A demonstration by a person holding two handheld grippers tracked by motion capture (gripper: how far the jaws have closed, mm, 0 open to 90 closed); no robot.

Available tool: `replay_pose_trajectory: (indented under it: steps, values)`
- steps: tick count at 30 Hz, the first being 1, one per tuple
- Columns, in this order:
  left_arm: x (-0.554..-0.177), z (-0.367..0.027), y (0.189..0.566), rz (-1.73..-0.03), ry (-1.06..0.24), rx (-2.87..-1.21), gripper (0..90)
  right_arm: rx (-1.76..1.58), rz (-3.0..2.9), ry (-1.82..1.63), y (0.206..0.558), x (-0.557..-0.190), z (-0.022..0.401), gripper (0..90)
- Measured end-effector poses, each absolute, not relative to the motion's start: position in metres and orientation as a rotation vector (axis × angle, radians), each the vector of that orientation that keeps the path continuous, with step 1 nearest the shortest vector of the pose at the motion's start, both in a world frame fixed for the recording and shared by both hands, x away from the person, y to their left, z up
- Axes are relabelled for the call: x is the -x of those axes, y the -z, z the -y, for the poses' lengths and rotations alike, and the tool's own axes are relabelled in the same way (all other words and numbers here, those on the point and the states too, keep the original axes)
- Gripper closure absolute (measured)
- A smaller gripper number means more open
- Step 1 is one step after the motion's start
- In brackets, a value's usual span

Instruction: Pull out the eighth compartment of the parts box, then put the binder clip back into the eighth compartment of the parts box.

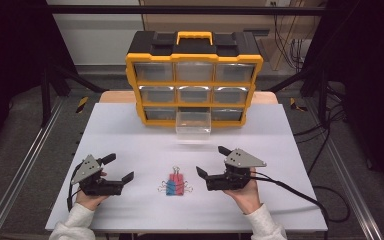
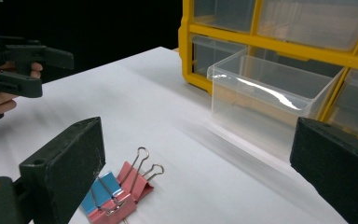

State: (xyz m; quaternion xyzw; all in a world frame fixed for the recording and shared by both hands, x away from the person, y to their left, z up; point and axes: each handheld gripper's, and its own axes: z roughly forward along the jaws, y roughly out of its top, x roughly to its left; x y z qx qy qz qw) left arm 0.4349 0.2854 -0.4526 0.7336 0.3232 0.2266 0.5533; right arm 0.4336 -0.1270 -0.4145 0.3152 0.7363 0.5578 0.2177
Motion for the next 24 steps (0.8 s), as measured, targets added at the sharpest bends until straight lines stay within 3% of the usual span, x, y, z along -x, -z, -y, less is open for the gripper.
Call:
replay_pose_trajectory:
  steps: [24]
  values:
    - [-0.436,-0.284,0.454,-0.766,-0.535,-1.745,2.7,-0.918,-2.23,-1.473,0.446,-0.426,0.085,9.7]
